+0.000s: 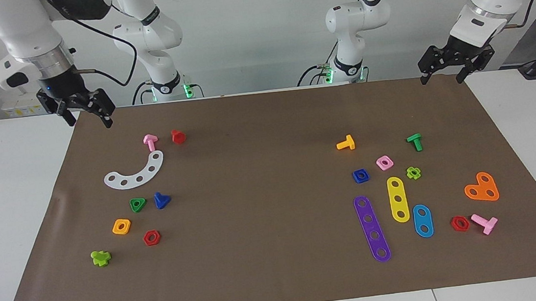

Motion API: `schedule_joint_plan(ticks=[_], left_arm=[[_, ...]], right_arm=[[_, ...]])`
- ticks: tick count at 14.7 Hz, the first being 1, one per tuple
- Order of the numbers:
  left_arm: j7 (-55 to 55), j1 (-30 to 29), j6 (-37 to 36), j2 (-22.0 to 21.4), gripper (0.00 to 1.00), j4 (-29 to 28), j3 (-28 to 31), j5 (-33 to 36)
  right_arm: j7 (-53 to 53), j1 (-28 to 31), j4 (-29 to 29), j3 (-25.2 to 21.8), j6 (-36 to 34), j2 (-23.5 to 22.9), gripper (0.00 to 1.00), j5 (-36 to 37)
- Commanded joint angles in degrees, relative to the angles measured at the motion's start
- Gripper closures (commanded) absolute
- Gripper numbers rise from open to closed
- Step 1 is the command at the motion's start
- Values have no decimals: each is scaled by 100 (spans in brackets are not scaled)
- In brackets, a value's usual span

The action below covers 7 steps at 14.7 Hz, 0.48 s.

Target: Unscrew and place screws in storage area

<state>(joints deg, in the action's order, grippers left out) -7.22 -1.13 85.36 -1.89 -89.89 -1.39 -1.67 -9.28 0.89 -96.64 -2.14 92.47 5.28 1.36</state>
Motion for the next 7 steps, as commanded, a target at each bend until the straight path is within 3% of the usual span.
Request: schedule_joint_plan(ticks=[1, 7], left_arm=[[-16, -72, -72, -31, 0, -19, -37, -26], [-16, -72, -72, -31, 0, -19, -37, -26]], right_arm=[[-30, -1, -198, 73, -18, 95, 0, -83], [409, -150, 83, 100, -194, -45, 0, 66]])
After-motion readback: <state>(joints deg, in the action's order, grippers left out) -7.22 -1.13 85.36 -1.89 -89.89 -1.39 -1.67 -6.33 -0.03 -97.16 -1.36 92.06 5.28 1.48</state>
